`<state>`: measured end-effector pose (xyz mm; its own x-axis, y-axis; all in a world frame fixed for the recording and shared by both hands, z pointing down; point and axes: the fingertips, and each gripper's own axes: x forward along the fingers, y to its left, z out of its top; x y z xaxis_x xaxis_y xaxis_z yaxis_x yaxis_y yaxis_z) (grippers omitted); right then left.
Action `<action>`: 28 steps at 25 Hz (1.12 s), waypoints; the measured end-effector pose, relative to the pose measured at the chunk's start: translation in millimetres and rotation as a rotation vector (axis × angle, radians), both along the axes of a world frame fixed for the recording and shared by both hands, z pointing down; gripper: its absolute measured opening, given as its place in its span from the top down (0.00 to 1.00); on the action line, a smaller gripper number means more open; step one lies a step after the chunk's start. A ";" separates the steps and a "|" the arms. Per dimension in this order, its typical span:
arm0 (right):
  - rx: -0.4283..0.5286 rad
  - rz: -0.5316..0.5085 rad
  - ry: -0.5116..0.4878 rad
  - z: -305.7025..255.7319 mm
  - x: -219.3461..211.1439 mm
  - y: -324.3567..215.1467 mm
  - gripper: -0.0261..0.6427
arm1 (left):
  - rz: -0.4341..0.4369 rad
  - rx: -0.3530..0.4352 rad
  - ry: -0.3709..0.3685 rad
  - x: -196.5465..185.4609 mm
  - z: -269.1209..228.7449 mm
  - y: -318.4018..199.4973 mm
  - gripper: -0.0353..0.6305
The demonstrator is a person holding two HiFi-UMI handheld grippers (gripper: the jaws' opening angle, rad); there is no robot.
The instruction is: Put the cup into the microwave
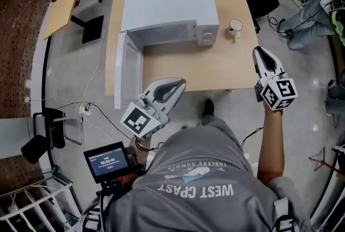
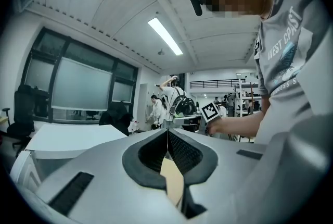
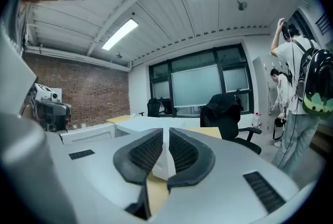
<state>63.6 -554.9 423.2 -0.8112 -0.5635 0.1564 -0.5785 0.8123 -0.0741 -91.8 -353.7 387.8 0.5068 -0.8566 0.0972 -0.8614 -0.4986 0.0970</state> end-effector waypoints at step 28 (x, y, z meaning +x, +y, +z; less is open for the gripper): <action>-0.354 0.120 0.502 282.5 -45.5 -179.0 0.83 | -0.228 -0.216 0.038 -49.6 21.7 -44.3 0.91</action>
<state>18.1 -733.9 705.7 -0.5242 -0.4902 0.6964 -0.6985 0.7153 -0.0223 -141.4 -398.0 409.6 0.3107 -0.9101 0.2740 -0.9423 -0.2573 0.2139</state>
